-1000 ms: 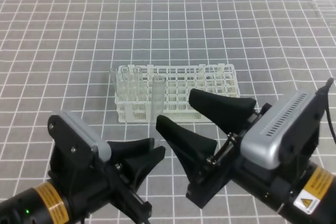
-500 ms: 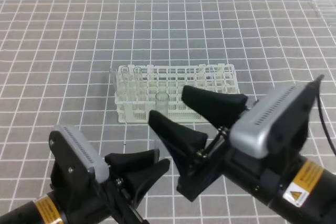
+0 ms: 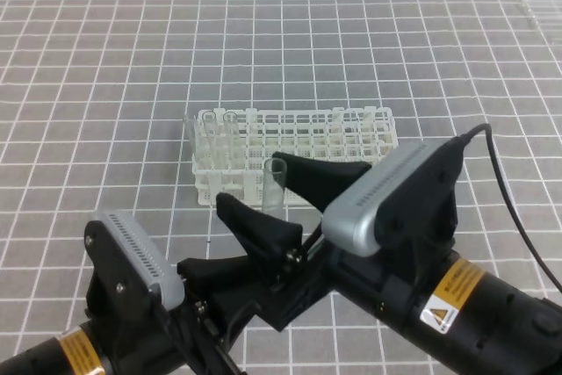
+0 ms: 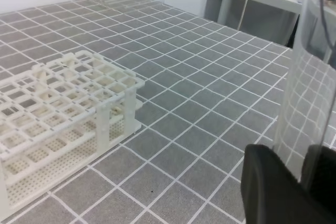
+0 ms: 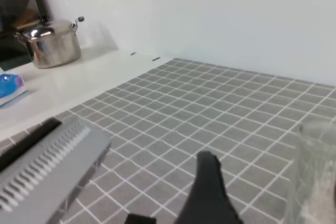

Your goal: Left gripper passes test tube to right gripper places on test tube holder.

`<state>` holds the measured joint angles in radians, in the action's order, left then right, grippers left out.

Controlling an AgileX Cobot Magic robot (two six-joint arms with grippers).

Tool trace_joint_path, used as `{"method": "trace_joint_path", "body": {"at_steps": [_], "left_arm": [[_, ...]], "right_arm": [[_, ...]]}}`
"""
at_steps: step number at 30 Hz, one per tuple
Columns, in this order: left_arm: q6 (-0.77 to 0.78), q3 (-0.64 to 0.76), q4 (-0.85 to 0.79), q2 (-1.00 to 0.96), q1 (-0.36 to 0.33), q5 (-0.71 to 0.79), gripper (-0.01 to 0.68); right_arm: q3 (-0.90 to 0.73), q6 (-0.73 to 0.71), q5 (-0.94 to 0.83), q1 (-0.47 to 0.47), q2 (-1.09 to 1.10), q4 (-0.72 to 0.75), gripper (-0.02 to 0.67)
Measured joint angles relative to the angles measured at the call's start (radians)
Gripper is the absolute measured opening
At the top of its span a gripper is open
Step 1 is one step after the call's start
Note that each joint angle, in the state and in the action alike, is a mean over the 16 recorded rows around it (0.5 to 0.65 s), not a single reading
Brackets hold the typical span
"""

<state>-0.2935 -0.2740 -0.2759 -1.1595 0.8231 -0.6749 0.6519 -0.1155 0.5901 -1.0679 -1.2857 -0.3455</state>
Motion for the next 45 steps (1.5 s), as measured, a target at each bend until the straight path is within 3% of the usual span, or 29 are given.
{"method": "trace_joint_path", "body": {"at_steps": [24,45], "left_arm": [[-0.060,0.001,0.001,0.001,0.001,-0.010,0.028],[-0.118,0.000,-0.046,-0.001,0.000,0.009,0.069]], "right_arm": [[0.014,0.021,0.014,0.000,-0.012,0.002,0.399],[0.014,0.058,-0.006,0.000,-0.012,0.003,0.389]]}}
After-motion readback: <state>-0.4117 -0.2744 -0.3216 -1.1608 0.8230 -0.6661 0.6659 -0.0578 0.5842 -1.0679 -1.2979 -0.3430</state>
